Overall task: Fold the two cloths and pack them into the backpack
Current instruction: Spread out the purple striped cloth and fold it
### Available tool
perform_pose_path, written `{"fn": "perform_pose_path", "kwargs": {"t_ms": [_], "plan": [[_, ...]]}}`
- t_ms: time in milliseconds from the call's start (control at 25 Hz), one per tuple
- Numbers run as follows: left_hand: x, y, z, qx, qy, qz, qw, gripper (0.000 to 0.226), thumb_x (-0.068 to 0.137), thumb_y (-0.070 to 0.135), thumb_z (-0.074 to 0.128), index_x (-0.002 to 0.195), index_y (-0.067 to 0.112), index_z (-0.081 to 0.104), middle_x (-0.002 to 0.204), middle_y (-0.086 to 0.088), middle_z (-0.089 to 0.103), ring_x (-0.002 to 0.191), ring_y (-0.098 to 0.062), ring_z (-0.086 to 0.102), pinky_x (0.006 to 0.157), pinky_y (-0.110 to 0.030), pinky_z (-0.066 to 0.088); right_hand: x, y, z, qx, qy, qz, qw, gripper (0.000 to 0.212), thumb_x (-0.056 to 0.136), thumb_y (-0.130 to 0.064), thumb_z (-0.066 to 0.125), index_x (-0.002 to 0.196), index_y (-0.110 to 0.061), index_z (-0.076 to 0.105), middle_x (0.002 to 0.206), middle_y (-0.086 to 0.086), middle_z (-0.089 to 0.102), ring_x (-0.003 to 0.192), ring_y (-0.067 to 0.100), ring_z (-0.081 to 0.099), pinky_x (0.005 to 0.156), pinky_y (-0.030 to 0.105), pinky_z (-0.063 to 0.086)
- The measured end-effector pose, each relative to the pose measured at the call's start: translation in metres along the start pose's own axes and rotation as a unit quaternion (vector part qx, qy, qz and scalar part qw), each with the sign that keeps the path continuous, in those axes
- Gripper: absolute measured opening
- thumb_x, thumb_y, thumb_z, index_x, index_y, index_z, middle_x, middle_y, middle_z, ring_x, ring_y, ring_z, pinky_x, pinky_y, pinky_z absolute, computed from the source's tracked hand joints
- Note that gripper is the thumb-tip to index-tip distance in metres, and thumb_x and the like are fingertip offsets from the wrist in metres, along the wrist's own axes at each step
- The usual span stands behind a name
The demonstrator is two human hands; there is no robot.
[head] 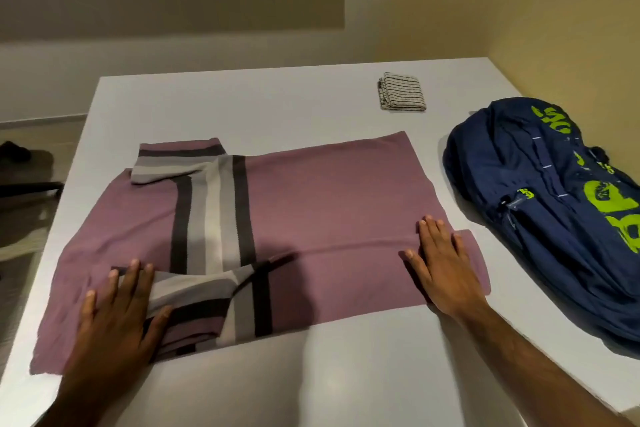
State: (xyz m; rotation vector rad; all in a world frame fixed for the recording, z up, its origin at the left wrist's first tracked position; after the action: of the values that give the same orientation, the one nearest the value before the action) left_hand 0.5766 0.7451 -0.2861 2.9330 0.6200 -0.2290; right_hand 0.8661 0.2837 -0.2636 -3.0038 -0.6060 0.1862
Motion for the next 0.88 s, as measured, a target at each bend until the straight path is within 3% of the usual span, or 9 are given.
{"fn": "perform_pose_path", "kwargs": {"t_ms": [80,200,360,480,720,880], "plan": [[-0.005,-0.006,-0.001,-0.045,-0.026,-0.03,0.998,0.079,0.098,0.07,0.004,0.163,0.025,0.006,0.171,-0.002,-0.001,0.157,-0.022,-0.008,0.125,-0.058,0.005,0.005,-0.005,0.002,0.008,-0.002,0.027,1.0,0.095,0.091,-0.075,-0.01,0.162,-0.014,0.008,0.17,0.005,0.007,0.157,0.02,0.002,0.127,0.046,0.005],[0.003,-0.004,-0.017,-0.025,0.028,-0.022,0.999,0.078,0.1,0.066,0.004,0.163,0.021,0.009,0.171,-0.003,-0.001,0.158,-0.022,-0.005,0.126,-0.053,0.003,0.012,-0.048,-0.011,0.026,0.034,0.054,0.998,0.092,0.094,-0.073,-0.005,0.159,-0.012,0.016,0.169,0.012,0.013,0.156,0.029,0.007,0.126,0.051,0.011],[0.063,0.034,-0.042,-0.084,0.056,0.014,0.995,0.079,0.099,0.067,0.003,0.163,0.021,0.014,0.17,-0.003,0.002,0.157,-0.025,0.002,0.125,-0.049,0.004,0.025,-0.213,-0.002,0.044,-0.037,-0.141,0.988,0.076,0.099,-0.068,0.0,0.162,-0.025,-0.003,0.168,0.0,-0.013,0.155,0.021,-0.013,0.126,0.046,-0.004],[0.104,0.043,-0.032,-0.068,0.031,0.041,0.996,0.082,0.095,0.071,-0.006,0.163,0.026,0.009,0.17,-0.001,-0.005,0.158,-0.024,0.0,0.125,-0.05,0.005,0.039,-0.292,0.018,0.045,-0.08,-0.206,0.974,0.072,0.102,-0.066,0.008,0.161,-0.027,-0.008,0.166,-0.003,-0.018,0.153,0.018,-0.018,0.125,0.046,-0.008],[0.122,-0.011,-0.024,-0.027,0.003,-0.001,1.0,0.081,0.09,0.075,-0.009,0.159,0.033,-0.016,0.167,0.007,-0.022,0.155,-0.017,-0.018,0.126,-0.047,-0.004,0.102,-0.222,0.027,-0.011,-0.087,-0.204,0.975,0.076,0.101,-0.068,0.007,0.16,-0.023,-0.011,0.166,-0.004,-0.02,0.153,0.014,-0.02,0.124,0.044,-0.011],[0.135,-0.041,-0.027,-0.028,0.006,-0.05,0.998,0.082,0.092,0.076,-0.003,0.16,0.031,-0.011,0.168,0.004,-0.016,0.155,-0.018,-0.012,0.126,-0.048,-0.001,0.149,-0.133,0.011,-0.013,-0.058,-0.115,0.992,0.079,0.099,-0.069,0.006,0.162,-0.022,-0.006,0.167,-0.004,-0.015,0.154,0.013,-0.016,0.125,0.046,-0.007]]}}
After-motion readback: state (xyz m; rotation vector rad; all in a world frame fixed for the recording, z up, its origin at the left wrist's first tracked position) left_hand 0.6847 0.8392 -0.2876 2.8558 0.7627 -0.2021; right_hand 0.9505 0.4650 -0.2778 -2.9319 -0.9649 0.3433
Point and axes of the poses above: each hand's wrist, its own x-axis towards the middle knuckle, its own z-axis out of the palm, y = z × x, the point moved 6 cm from there along x, towards the middle knuckle
